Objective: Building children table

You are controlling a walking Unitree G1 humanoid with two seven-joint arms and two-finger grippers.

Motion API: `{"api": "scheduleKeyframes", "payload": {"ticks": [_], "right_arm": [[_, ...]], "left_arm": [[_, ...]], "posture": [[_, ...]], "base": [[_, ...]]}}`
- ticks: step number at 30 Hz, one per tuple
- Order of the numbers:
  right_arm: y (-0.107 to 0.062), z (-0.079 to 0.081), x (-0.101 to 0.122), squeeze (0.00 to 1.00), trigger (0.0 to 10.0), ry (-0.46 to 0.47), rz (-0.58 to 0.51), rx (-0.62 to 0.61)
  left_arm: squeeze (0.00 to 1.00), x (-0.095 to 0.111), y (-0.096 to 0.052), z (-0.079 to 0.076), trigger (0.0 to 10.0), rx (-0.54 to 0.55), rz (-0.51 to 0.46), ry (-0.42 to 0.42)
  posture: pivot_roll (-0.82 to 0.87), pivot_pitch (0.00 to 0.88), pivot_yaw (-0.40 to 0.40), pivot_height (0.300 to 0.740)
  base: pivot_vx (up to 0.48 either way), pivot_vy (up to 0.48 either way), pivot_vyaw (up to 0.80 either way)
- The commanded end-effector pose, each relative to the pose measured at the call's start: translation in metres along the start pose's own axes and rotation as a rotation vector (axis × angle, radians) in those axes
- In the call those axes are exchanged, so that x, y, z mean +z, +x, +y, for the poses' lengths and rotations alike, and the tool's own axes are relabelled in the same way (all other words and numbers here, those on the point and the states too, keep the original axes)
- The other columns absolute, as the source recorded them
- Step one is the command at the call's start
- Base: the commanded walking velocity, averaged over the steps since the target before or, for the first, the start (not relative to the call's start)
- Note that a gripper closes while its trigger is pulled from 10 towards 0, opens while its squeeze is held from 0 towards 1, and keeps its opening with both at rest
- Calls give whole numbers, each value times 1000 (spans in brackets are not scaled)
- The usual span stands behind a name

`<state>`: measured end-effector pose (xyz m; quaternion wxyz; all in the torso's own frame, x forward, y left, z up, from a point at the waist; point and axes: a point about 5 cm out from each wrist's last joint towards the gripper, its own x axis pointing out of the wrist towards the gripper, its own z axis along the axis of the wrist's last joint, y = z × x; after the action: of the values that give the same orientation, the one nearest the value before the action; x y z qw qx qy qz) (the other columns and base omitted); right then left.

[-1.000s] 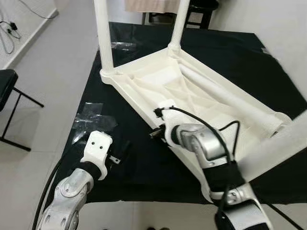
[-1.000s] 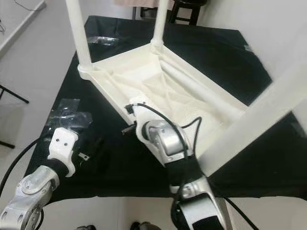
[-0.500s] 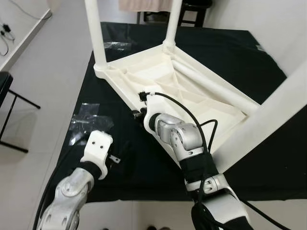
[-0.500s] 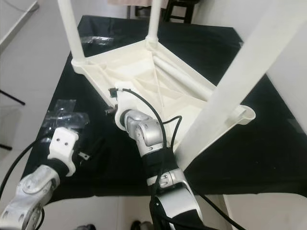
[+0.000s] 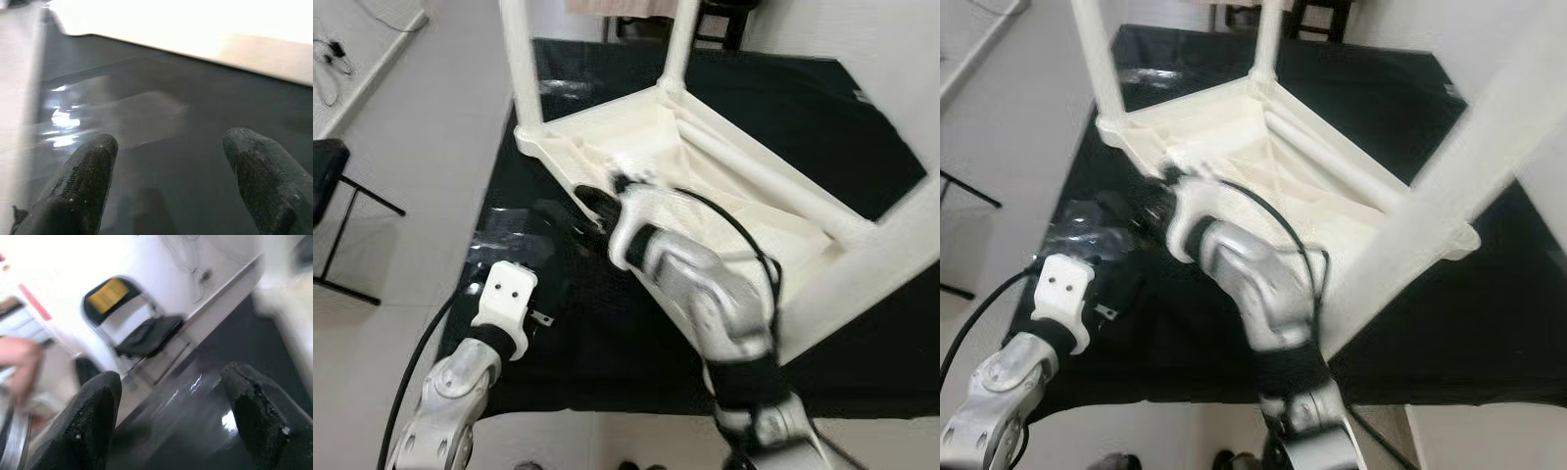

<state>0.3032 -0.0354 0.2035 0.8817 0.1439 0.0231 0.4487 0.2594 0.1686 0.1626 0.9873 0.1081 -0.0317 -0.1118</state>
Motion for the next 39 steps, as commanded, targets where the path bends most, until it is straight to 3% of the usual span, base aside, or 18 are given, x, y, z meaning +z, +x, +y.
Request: {"api": "scheduleKeyframes", "payload": {"ticks": [1, 6, 9, 11, 13, 19, 39], "right_arm": [[-6, 11, 12, 0, 10000, -30, -63, 101], [-28, -1, 7, 0, 10000, -45, -64, 88], [-45, -21, 0, 0, 10000, -60, -47, -19], [-45, -21, 0, 0, 10000, -60, -47, -19], [-61, -39, -4, 0, 10000, -45, -64, -159], [-79, -57, -11, 0, 10000, -18, -84, -334], [-88, -57, -28, 0, 10000, 27, -68, -308]], "left_arm": [[0, -6, -3, 4, 10000, 10, 29, 11], [0, -6, -4, 4, 10000, 10, 23, 8], [0, -9, -4, 2, 10000, 3, 34, -5], [0, -9, -4, 2, 10000, 3, 34, -5], [0, -15, -5, -1, 10000, 4, 61, -11], [0, -25, -9, -4, 10000, 12, 109, -1], [0, -25, -7, -11, 10000, 3, 95, 22]], "posture": [[97, 218, -134, 740], [94, 215, -129, 740], [89, 212, -123, 740], [89, 212, -123, 740], [86, 210, -121, 740], [80, 201, -121, 740], [81, 177, -122, 740]], "base": [[0, 480, 0], [0, 288, 0], [0, 0, 0], [0, 0, 0], [0, 0, 0], [0, 0, 0], [-49, 0, 0]]}}
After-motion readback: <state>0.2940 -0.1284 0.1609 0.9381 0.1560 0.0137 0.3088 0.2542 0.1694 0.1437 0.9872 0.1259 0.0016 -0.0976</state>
